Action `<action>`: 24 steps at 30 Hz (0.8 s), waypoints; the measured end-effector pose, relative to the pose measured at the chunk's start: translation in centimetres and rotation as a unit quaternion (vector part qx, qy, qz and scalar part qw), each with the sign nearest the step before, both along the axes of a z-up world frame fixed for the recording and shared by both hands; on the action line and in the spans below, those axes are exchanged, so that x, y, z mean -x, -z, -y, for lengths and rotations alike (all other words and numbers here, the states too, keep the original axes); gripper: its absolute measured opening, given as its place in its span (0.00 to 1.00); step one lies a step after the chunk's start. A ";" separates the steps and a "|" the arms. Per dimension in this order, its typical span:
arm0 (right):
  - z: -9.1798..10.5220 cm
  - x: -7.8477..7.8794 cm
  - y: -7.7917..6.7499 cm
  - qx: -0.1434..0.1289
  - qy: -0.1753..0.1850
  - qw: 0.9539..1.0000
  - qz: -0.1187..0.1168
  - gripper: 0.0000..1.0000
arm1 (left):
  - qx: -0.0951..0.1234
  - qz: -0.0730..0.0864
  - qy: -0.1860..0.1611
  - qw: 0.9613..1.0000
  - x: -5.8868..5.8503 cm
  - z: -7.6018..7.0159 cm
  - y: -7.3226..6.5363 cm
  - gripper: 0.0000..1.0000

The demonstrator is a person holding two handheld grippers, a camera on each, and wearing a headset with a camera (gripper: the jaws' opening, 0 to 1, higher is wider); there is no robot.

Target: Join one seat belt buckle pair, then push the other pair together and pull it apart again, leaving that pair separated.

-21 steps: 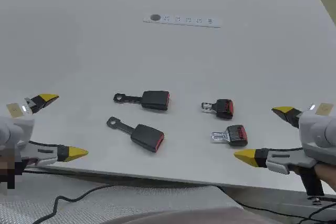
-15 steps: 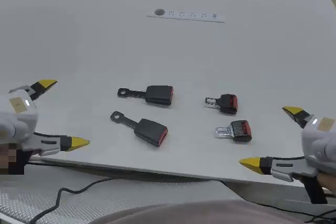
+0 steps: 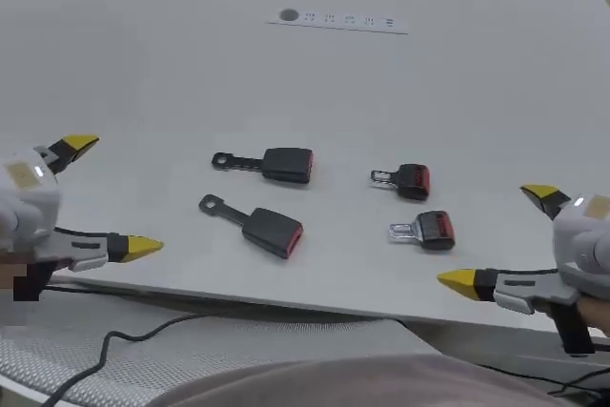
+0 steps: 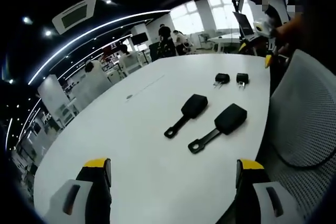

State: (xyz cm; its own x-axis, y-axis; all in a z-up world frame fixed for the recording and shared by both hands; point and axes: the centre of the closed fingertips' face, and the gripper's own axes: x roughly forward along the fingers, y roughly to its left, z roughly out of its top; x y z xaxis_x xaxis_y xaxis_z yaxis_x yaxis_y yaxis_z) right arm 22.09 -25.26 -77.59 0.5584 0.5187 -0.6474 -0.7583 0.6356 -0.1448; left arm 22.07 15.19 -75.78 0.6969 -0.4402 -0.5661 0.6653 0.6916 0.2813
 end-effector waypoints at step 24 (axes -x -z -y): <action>0.5 0.5 -0.6 0.018 0.002 1.000 0.001 0.98 | -0.011 -0.005 0.004 1.000 0.3 0.1 0.4 1.00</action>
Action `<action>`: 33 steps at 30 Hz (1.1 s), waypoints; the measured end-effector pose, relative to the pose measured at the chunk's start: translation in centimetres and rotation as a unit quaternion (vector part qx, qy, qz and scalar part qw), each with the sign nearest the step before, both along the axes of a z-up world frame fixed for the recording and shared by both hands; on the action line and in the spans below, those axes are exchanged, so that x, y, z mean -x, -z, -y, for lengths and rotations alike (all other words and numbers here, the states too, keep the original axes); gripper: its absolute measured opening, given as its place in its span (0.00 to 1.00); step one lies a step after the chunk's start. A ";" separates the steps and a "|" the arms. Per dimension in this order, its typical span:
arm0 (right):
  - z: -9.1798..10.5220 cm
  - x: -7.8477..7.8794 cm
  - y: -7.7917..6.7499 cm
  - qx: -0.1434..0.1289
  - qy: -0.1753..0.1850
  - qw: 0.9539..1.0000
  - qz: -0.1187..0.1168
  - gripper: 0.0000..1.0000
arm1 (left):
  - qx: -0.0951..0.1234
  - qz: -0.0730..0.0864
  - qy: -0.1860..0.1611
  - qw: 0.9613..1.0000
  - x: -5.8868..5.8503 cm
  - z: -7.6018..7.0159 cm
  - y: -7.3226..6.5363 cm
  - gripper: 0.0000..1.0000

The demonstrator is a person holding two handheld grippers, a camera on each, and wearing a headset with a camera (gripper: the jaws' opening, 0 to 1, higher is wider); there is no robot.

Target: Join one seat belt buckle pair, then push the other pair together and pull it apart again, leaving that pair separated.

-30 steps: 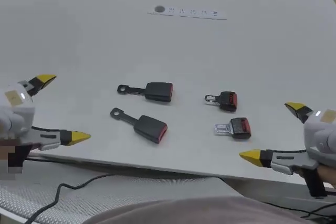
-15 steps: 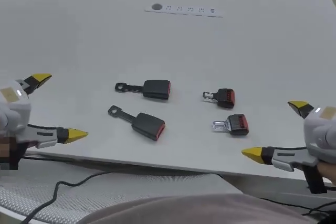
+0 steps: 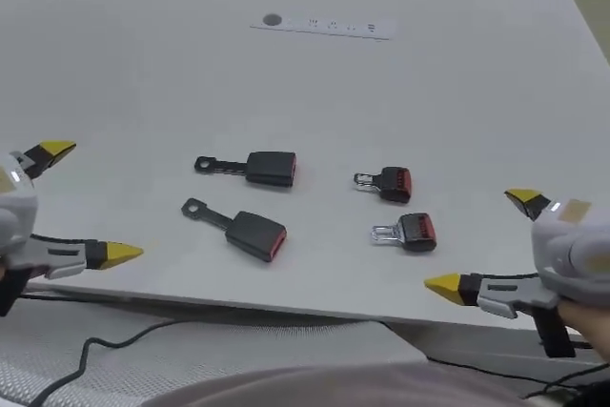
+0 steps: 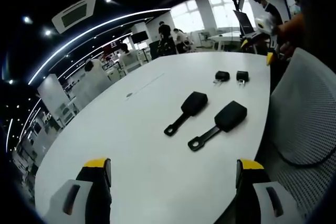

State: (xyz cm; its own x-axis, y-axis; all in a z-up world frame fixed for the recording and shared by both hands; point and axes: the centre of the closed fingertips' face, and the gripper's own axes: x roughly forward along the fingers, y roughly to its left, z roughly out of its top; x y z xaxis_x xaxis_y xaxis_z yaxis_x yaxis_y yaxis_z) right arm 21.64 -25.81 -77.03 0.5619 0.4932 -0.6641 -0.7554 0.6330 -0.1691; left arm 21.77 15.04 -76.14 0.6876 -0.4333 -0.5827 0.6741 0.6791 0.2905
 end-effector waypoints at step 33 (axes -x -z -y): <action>0.8 0.5 0.5 0.044 -0.036 0.998 -0.024 0.82 | -0.048 -0.045 0.074 0.995 1.8 1.5 1.6 0.96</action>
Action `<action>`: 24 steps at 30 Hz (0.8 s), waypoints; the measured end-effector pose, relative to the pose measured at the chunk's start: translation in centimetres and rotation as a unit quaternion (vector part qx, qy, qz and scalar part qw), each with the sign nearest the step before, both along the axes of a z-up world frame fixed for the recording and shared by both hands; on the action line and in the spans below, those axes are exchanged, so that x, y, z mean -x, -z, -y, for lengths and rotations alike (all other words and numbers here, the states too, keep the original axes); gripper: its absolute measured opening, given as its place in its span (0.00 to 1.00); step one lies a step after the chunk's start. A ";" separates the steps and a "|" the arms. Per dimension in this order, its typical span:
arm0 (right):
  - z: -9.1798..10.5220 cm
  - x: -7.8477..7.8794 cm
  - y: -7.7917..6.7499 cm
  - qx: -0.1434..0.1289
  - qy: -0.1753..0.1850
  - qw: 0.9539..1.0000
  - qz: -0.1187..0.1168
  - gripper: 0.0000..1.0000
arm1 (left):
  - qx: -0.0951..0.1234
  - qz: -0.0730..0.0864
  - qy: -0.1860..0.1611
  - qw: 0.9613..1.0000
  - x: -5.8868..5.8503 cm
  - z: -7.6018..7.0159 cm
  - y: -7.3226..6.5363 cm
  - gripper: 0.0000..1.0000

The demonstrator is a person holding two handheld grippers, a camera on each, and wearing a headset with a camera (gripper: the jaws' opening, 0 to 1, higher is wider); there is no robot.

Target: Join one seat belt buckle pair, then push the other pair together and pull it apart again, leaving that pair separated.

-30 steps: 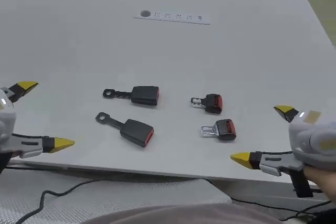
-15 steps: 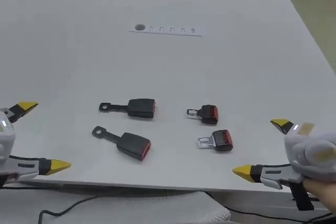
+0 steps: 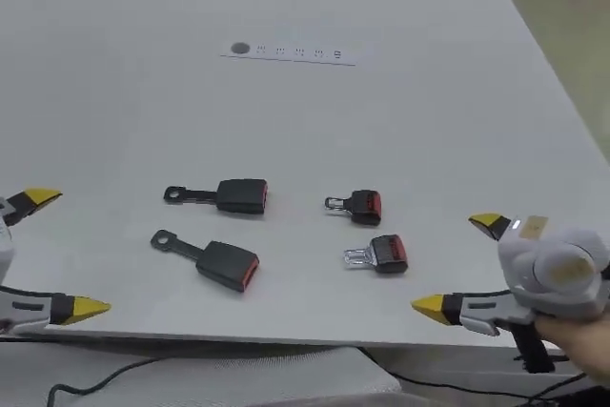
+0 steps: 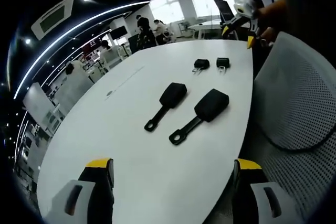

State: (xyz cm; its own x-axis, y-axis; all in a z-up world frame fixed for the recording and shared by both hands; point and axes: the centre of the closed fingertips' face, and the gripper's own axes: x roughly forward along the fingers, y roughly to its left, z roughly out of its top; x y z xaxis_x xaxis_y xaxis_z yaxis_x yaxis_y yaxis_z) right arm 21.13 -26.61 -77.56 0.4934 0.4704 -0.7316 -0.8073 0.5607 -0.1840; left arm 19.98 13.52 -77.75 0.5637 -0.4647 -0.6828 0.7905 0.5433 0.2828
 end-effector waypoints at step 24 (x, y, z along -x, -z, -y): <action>-2.8 -2.3 3.2 0.070 -0.190 0.979 -0.026 0.55 | -0.062 -0.064 0.192 0.977 -2.1 10.5 2.7 0.76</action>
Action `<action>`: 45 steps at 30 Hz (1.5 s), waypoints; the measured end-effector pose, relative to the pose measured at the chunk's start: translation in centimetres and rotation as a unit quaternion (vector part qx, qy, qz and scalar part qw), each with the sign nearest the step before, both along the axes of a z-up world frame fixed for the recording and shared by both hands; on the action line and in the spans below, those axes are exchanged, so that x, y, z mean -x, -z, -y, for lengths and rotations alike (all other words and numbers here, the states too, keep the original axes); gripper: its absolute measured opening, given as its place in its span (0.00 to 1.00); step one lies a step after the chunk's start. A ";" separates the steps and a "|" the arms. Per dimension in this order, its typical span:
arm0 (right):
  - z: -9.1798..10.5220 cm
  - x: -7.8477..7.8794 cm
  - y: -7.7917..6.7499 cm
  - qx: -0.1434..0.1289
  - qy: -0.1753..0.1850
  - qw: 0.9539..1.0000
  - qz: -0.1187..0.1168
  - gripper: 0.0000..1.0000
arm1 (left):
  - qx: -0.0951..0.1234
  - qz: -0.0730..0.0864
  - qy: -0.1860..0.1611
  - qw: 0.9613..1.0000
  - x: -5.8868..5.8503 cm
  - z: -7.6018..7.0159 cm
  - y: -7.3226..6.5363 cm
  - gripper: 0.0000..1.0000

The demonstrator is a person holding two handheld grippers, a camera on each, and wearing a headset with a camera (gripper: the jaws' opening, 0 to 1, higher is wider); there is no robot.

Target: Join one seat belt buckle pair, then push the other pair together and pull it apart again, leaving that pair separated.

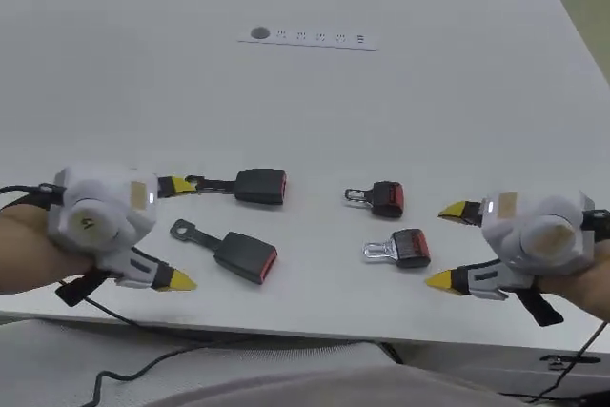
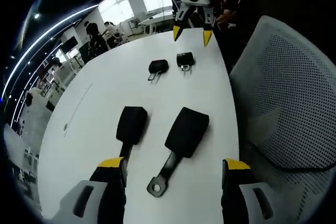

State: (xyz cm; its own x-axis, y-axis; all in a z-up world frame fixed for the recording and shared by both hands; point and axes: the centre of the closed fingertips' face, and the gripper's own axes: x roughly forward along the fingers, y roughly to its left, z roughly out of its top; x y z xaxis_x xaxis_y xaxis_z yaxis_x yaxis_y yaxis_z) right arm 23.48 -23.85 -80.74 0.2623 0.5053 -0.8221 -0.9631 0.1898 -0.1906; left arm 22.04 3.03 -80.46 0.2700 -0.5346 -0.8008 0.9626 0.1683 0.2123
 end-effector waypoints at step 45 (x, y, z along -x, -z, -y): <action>-1.8 -1.3 5.2 0.057 -0.082 0.992 -0.073 0.34 | -0.046 -0.067 0.083 0.993 -0.9 2.6 5.2 0.32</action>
